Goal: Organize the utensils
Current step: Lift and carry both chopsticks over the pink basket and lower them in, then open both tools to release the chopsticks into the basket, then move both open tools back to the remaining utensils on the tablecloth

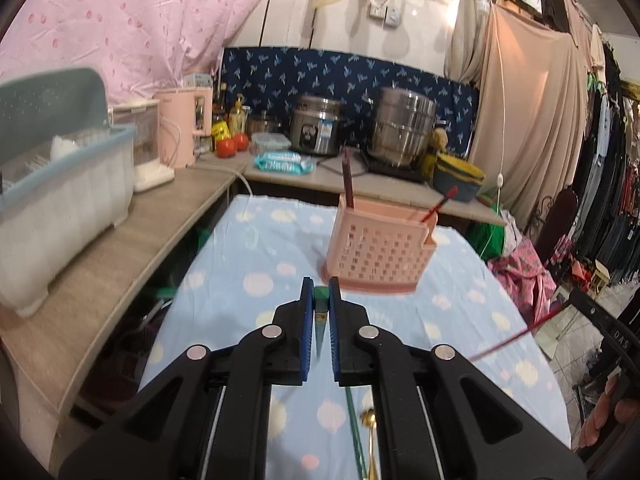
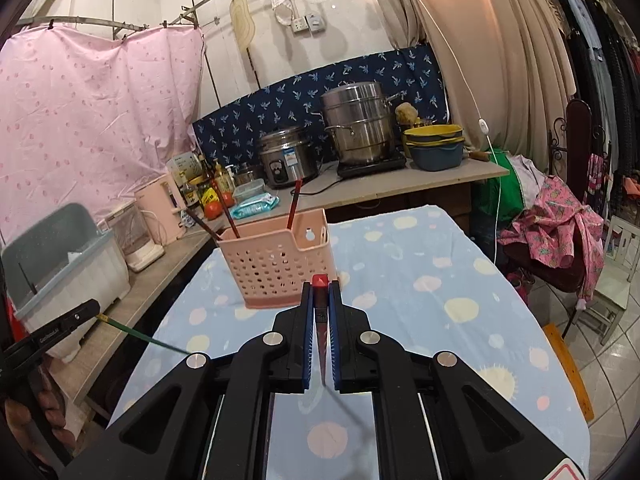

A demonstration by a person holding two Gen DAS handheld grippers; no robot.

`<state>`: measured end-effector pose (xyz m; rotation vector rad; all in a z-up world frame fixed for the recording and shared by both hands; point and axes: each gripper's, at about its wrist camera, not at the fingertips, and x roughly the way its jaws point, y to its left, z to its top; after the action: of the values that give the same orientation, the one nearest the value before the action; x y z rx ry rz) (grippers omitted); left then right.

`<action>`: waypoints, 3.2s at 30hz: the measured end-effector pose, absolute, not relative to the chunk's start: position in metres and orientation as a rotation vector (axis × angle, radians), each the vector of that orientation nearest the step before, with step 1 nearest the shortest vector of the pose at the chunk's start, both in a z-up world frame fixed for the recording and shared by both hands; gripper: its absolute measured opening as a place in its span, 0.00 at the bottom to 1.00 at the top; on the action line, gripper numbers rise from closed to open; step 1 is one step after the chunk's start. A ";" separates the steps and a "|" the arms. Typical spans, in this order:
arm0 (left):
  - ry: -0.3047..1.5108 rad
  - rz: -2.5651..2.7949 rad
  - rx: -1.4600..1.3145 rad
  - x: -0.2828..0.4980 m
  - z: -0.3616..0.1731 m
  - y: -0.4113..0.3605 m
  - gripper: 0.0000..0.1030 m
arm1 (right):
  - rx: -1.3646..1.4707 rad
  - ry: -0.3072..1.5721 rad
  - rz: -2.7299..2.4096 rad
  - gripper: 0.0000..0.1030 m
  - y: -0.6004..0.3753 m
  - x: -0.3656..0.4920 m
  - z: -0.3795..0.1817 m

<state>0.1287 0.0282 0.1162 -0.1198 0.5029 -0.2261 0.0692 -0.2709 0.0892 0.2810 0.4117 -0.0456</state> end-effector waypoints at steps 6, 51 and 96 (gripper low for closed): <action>0.459 -0.235 -0.124 0.148 0.136 0.021 0.07 | 0.294 0.390 -0.037 0.07 -0.278 0.082 0.099; 0.314 -0.289 -0.112 0.339 0.192 -0.053 0.07 | 0.356 0.278 0.041 0.07 -0.286 0.310 0.151; 0.646 -0.252 -0.078 0.168 0.049 -0.003 0.36 | 0.277 0.578 0.013 0.10 -0.253 0.120 0.026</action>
<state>0.1681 -0.0030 0.0488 -0.0780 0.6456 -0.2520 0.1203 -0.2527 0.0261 0.2774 0.5780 0.0131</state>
